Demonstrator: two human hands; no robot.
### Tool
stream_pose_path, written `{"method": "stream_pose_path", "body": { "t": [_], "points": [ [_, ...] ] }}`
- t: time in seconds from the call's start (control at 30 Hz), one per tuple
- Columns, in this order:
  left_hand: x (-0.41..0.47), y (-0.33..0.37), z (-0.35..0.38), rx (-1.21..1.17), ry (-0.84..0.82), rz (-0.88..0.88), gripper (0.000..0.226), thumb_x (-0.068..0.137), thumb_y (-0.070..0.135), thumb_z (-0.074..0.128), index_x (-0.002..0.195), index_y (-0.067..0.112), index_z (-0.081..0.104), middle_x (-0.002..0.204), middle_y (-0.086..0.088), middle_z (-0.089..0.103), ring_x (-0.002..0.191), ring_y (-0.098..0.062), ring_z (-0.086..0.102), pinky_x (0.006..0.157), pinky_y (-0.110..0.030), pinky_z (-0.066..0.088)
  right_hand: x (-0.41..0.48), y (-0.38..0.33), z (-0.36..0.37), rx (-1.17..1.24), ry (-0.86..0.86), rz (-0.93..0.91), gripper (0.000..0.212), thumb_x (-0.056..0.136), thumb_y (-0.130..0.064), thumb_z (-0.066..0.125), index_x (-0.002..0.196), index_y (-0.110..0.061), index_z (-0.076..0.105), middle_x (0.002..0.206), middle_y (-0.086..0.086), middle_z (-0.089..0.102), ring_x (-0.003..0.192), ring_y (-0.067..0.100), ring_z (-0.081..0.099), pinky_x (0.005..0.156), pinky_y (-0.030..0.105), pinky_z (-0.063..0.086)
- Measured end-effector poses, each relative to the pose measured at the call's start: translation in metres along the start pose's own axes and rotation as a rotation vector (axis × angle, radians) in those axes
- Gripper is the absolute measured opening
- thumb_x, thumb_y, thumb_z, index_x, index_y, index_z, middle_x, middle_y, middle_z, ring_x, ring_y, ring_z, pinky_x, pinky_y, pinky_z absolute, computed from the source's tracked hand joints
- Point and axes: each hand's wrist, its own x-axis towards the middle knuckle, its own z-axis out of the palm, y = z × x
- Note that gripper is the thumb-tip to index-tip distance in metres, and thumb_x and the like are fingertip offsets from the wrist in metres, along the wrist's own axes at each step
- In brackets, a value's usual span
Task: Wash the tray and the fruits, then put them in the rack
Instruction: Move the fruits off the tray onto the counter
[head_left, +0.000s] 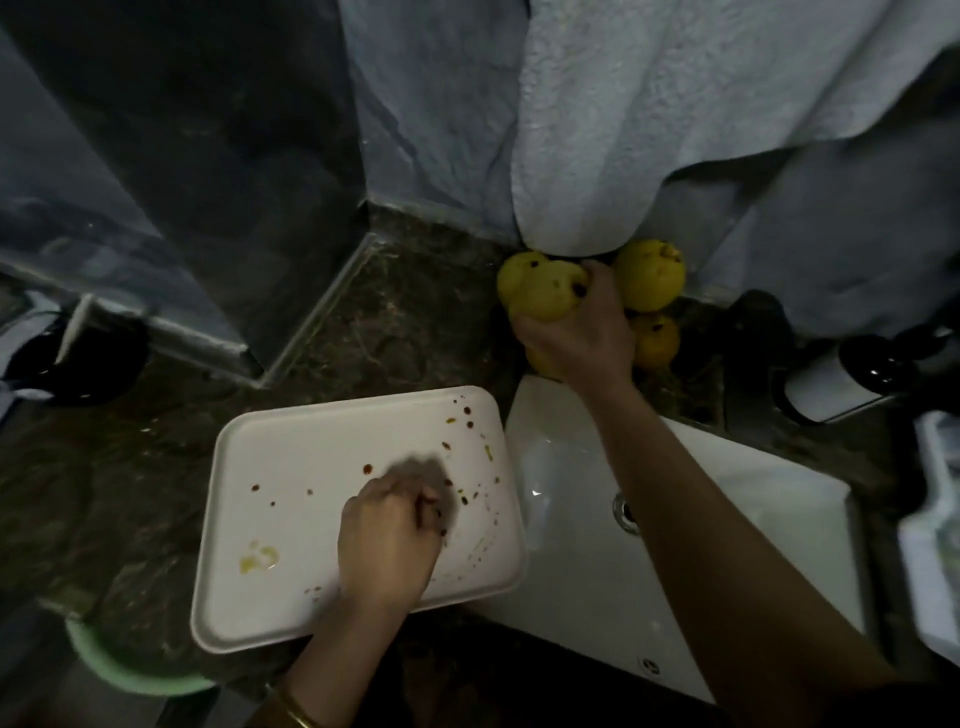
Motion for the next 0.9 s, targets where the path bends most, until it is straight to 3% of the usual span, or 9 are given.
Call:
{"method": "stream_pose_path", "body": {
  "t": [0.17, 0.37, 0.67, 0.77, 0.9],
  "points": [
    [0.004, -0.003, 0.007, 0.007, -0.019, -0.019, 0.015, 0.067, -0.002, 0.07, 0.071, 0.013, 0.073, 0.072, -0.007, 0.069, 0.067, -0.029, 0.063, 0.065, -0.036, 0.051, 0.024, 0.043, -0.023, -0.077, 0.069, 0.142, 0.095, 0.066, -0.048, 0.076, 0.143, -0.019, 0.029, 0.138, 0.009, 0.046, 0.123, 0.033, 0.047, 0.1, 0.044, 0.041],
    [0.009, 0.001, 0.01, 0.021, -0.038, 0.0, 0.015, 0.068, -0.003, 0.071, 0.075, 0.01, 0.075, 0.074, -0.009, 0.071, 0.068, -0.029, 0.065, 0.067, -0.036, 0.052, 0.033, 0.058, -0.023, -0.088, 0.068, 0.149, 0.096, 0.071, -0.048, 0.075, 0.146, -0.016, 0.024, 0.143, 0.01, 0.041, 0.129, 0.034, 0.041, 0.105, 0.046, 0.033],
    [0.011, -0.003, 0.013, 0.025, -0.076, -0.008, 0.015, 0.069, -0.002, 0.071, 0.076, 0.01, 0.075, 0.075, -0.01, 0.071, 0.068, -0.03, 0.064, 0.067, -0.035, 0.052, 0.057, 0.039, -0.006, -0.222, 0.05, 0.034, 0.094, 0.067, -0.049, 0.074, 0.142, -0.012, 0.031, 0.137, 0.013, 0.044, 0.119, 0.036, 0.048, 0.092, 0.046, 0.045],
    [0.013, -0.009, 0.011, 0.018, -0.086, -0.053, 0.012, 0.075, 0.003, 0.068, 0.079, 0.013, 0.074, 0.08, -0.007, 0.07, 0.075, -0.027, 0.064, 0.073, -0.034, 0.05, 0.068, 0.031, 0.004, -0.227, 0.049, -0.029, 0.09, 0.068, -0.05, 0.072, 0.14, -0.013, 0.032, 0.131, 0.012, 0.05, 0.114, 0.034, 0.051, 0.085, 0.036, 0.042],
    [0.016, -0.016, 0.009, 0.018, -0.074, -0.08, 0.014, 0.069, 0.001, 0.072, 0.078, 0.012, 0.074, 0.078, -0.008, 0.071, 0.072, -0.028, 0.065, 0.07, -0.034, 0.052, 0.083, 0.021, 0.014, -0.332, 0.026, 0.0, 0.091, 0.074, -0.05, 0.068, 0.143, -0.009, 0.026, 0.13, 0.016, 0.049, 0.111, 0.037, 0.053, 0.078, 0.036, 0.039]
  ]
}}
